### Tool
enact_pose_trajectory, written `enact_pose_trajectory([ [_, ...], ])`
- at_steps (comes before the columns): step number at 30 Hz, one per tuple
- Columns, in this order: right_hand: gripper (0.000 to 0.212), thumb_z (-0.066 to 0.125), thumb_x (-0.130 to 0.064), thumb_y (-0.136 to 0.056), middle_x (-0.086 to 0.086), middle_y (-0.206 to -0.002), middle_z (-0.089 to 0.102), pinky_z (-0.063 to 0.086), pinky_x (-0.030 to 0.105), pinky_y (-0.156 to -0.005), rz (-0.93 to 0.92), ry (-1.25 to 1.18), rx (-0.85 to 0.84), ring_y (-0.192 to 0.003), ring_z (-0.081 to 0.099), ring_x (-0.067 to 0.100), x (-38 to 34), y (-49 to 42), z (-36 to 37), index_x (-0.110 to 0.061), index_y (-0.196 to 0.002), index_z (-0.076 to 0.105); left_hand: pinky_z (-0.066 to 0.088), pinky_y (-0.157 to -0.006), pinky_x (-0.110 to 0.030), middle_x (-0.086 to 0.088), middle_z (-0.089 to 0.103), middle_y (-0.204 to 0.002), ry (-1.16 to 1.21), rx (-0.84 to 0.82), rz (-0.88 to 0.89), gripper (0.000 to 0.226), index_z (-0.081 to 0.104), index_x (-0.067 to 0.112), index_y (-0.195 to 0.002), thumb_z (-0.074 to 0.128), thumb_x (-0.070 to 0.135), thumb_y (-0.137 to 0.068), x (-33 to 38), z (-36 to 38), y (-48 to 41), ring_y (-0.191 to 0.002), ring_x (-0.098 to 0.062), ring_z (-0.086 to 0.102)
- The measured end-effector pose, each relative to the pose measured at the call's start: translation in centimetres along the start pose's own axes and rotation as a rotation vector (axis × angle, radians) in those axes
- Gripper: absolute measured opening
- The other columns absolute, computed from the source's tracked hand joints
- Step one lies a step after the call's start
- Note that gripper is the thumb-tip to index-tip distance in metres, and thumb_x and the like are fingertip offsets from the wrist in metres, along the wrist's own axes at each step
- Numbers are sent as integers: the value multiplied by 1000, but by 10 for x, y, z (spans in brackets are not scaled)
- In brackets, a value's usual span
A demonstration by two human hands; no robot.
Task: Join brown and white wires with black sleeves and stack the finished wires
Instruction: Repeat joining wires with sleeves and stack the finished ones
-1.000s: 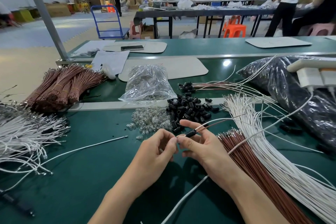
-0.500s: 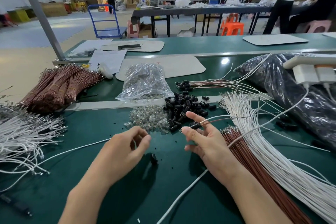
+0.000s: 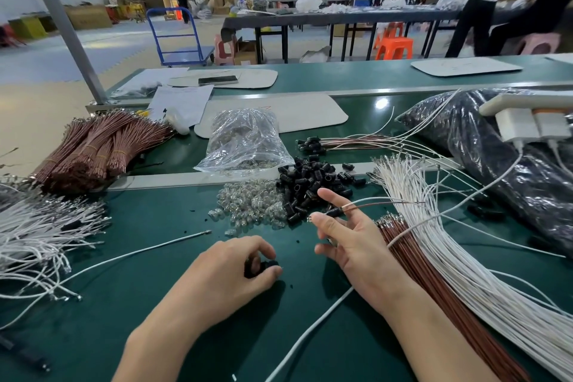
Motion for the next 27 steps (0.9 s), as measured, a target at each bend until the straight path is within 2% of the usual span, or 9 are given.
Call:
enact_pose_trajectory([
  [3,50,78,-17,-77,0,-70,58,55,24,-59,1,-9,7,-67,58,7,0,-1,0,-26,-124,66,41,-77,-17,21,56,-93,-44,22,74,14,58,45,-103,59,53,-92,15,8,-3,-90,0,52],
  [7,51,78,-19,-75,1,-73,59,55,24,-59,6,-17,12,-66,58,6,1,-2,0,-27,-125,66,39,-83,-17,21,54,-96,-27,48,140,19,58,42,-114,57,48,-96,26,17,-5,-94,-1,48],
  [9,52,78,-19,-75,1,-72,58,55,24,-58,7,-16,23,-65,59,6,1,-3,0,-26,-125,66,36,-82,-14,22,55,-94,-7,68,152,22,59,41,-115,56,51,-96,28,19,-5,-94,0,48],
  [12,51,78,-18,-75,2,-70,58,56,23,-58,7,-17,26,-65,59,5,2,-4,0,-26,-123,67,39,-86,-14,25,57,-94,52,124,123,36,60,40,-114,43,64,-94,24,15,-7,-96,0,50],
  [14,50,78,-17,-75,2,-71,58,56,23,-58,8,-14,23,-65,59,6,1,-3,0,-26,-123,67,40,-84,-17,28,55,-94,70,213,88,39,62,37,-115,39,62,-95,17,11,-8,-95,-1,51],
  [16,50,78,-17,-76,2,-72,57,56,23,-59,10,-6,23,-66,59,6,1,-2,0,-27,-124,66,43,-82,-24,24,53,-94,32,312,45,28,64,34,-119,47,48,-101,10,6,-10,-90,-5,51],
  [19,51,77,-18,-76,2,-72,57,57,24,-61,9,-5,24,-67,59,6,0,-1,1,-26,-124,66,42,-75,-29,15,51,-95,-40,336,-11,29,61,36,-131,51,36,-103,6,5,-17,-86,-13,52],
  [22,50,78,-19,-74,3,-71,55,57,23,-61,10,-3,21,-66,58,6,-1,0,2,-26,-123,67,43,-73,-32,11,51,-96,-97,300,-33,32,60,39,-135,49,37,-105,4,8,-24,-86,-20,55],
  [27,48,76,-15,-79,4,-74,55,56,24,-61,10,2,21,-65,59,6,-2,0,2,-25,-124,65,35,-69,-30,10,52,-101,-204,286,-90,31,62,42,-129,47,47,-103,4,10,-31,-81,-25,58],
])
Point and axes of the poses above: each hand's wrist, its own y-axis away from the middle knuckle, its own z-axis out of the palm, x = y × z, the point moved 5 cm from there along -y, towards the middle knuckle
